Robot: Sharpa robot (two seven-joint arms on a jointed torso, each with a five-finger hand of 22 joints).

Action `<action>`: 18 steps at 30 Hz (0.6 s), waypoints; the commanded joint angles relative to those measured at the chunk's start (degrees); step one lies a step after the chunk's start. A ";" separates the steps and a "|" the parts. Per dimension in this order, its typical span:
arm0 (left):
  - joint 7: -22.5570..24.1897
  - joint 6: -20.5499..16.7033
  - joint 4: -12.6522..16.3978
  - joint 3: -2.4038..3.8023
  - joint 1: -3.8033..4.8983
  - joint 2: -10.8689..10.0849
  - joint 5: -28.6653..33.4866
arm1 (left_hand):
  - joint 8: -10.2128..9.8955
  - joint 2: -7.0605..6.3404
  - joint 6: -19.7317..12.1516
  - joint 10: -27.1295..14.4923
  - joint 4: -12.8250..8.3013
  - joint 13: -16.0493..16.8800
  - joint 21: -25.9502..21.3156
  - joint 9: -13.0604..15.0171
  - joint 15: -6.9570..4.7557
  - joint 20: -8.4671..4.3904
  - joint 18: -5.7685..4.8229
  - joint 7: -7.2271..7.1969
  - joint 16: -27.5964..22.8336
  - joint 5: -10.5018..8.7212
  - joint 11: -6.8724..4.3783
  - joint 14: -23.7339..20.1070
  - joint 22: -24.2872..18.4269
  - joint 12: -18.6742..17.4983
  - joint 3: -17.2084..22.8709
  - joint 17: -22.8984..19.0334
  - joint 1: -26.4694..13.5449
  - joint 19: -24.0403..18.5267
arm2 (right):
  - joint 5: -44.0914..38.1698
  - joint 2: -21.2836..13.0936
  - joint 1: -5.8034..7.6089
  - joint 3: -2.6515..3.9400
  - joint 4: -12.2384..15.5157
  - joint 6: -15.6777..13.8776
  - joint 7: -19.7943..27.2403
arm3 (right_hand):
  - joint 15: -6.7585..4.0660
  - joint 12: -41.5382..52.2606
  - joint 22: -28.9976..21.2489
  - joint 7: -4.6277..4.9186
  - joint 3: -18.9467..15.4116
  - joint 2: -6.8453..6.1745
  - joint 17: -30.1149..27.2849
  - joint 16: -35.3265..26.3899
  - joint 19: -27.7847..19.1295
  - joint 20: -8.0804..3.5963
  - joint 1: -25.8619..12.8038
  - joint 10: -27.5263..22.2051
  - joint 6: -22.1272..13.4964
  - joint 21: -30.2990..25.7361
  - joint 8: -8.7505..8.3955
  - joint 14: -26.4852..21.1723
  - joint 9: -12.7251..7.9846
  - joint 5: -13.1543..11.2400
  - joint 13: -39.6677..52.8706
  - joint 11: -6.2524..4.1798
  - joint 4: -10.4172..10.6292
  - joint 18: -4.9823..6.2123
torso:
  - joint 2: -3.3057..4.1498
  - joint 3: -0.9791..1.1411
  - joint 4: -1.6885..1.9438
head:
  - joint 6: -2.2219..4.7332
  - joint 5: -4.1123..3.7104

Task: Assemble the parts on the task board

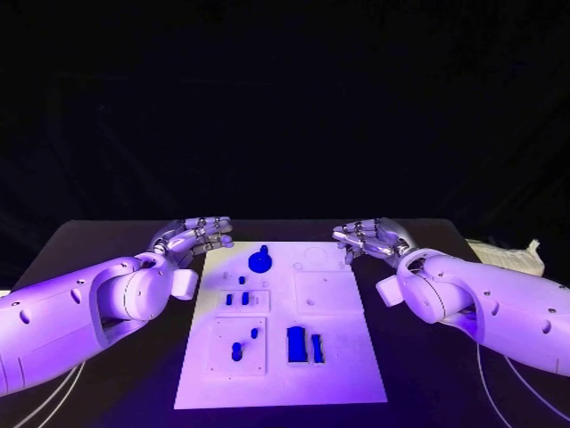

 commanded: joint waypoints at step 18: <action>4.49 -6.98 1.25 0.28 -1.26 1.30 0.28 | -7.50 7.37 -28.35 -28.64 0.10 -3.62 -15.65 -3.85 -5.79 -4.97 -4.22 -5.81 -21.70 -7.26 -3.83 -27.38 -28.66 -10.74 -12.69 -11.65 -39.00 -25.44 | 13.42 2.99 1.78 -2.15 -1.52 -4.92 9.83 | -2.87 -13.92 -28.98 -5.42 9.00 -5.35 -23.47 -25.92 -27.18 -2.83 -43.39 -29.34 -27.56 -25.55 -3.89 -36.21 -10.59 -8.78 -28.63 -2.22 -8.88 -4.07 | -2.72 2.81 0.09 | 3.82 2.87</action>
